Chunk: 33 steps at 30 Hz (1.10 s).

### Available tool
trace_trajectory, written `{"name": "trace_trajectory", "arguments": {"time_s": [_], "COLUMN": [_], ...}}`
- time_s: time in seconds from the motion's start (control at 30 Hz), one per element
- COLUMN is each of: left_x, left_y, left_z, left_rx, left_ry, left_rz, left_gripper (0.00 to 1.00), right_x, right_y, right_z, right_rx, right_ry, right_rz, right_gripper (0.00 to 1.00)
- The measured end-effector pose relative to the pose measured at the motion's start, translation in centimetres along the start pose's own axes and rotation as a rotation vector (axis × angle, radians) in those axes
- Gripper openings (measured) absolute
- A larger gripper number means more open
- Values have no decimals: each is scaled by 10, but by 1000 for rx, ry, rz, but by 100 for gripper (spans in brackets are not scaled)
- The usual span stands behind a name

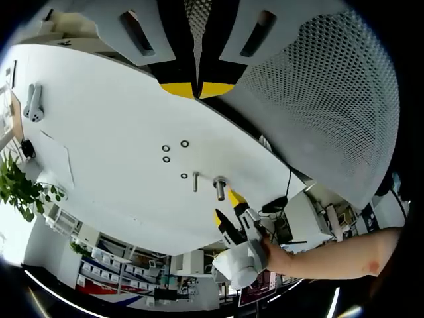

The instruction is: Place the washer onto the threaded stud by aligning its center hole with the stud, sliding it down to the base, and recovering from edge contact or off-axis alignment until the washer reaches the visible bottom stop.

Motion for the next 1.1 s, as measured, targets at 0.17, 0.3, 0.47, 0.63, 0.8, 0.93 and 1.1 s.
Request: {"name": "trace_trajectory", "arguments": {"time_s": [0.17, 0.3, 0.47, 0.63, 0.8, 0.93, 1.1], "left_x": [6, 14, 34, 57, 80, 90, 92], "left_y": [5, 5, -7, -21, -35, -50, -63], "left_z": [9, 19, 52, 72, 85, 92, 96], "left_rx": [22, 26, -48, -100, -132, -159, -180], "left_ry": [91, 103, 95, 80, 38, 22, 6], "left_rz": [60, 93, 121, 129, 140, 138, 125], "left_gripper": [40, 40, 40, 41, 41, 41, 41], "right_x": [1, 4, 7, 6, 10, 10, 10], "right_y": [0, 1, 3, 4, 6, 5, 5], "right_z": [3, 5, 5, 7, 9, 9, 9], "right_rx": [-16, -27, -33, -46, -52, -52, -54], "right_ry": [-1, 3, 4, -13, -27, -27, -28], "right_rz": [4, 32, 52, 65, 99, 100, 99], "right_gripper": [4, 4, 4, 4, 4, 4, 4]}}
Point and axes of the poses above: the point that each gripper's makers call its tool centre point, and the gripper's own axes: y roughly backward along the fingers, z roughly to its right, x roughly out of its top, the point moved 3 cm from there along y, roughly backward along the fingers, and after that the axes turned 1 degree about z, right-handed, at the moved point
